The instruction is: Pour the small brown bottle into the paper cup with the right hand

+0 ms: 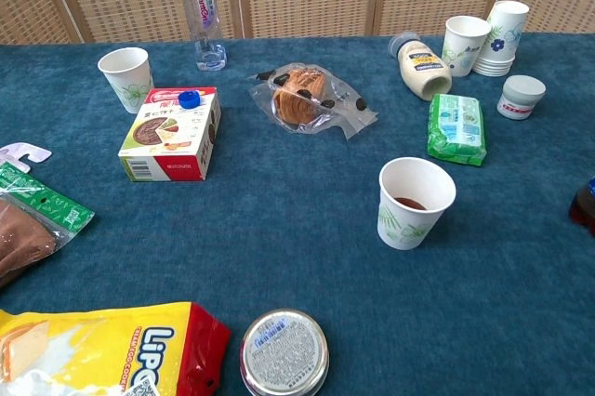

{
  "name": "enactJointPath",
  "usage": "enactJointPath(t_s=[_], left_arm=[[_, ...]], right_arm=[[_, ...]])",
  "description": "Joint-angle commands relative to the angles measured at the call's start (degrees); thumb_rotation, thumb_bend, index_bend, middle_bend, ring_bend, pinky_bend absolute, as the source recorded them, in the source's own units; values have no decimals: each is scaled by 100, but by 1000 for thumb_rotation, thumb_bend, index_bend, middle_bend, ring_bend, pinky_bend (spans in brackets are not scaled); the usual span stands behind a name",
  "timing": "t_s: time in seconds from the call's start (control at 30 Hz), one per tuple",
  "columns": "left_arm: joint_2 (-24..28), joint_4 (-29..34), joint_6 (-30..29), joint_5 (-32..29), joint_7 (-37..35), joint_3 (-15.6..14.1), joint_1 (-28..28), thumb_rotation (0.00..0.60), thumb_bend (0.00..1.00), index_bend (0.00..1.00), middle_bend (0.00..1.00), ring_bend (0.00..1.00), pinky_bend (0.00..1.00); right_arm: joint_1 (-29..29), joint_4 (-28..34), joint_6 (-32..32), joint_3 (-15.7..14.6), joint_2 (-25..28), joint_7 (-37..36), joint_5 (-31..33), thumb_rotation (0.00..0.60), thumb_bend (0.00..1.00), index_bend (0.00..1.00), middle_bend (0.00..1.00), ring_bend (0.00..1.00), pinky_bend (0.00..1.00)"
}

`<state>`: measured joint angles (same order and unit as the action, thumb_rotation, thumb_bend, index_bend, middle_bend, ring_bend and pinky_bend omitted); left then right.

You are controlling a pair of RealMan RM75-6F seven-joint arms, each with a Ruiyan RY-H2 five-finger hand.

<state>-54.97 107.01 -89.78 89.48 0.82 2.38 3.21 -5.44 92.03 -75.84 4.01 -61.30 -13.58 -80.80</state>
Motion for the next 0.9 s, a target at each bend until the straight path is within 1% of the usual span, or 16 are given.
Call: enactJointPath(t_s=[0.03, 0.23, 0.4, 0.57, 0.83, 0.9], left_arm=[[33, -2, -18, 54, -16, -7, -11, 600, 234, 0, 0, 0, 0], [41, -25, 12, 22, -45, 3, -1, 600, 234, 0, 0, 0, 0], [42, -29, 7, 27, -72, 14, 3, 600, 234, 0, 0, 0, 0], [40, -49, 21, 17, -84, 24, 14, 600, 235, 0, 0, 0, 0], [21, -80, 46, -35, -67, 46, 29, 600, 234, 0, 0, 0, 0], [1, -87, 52, -50, -18, 53, 34, 600, 234, 0, 0, 0, 0]], right_arm=[[-99, -187, 342, -33, 115, -796, -19, 600, 0, 0, 0, 0, 0], [-293, -702, 779, -200, -33, -2037, -356, 600, 0, 0, 0, 0, 0], [-466, -1203, 921, -338, -235, -3113, -734, 600, 0, 0, 0, 0, 0], [-580, -1611, 893, -324, -503, -3494, -811, 600, 0, 0, 0, 0, 0], [-831, -2103, 1093, -421, -768, -4380, -949, 600, 0, 0, 0, 0, 0], [-879, -2239, 1110, -472, -830, -4705, -1015, 600, 0, 0, 0, 0, 0]])
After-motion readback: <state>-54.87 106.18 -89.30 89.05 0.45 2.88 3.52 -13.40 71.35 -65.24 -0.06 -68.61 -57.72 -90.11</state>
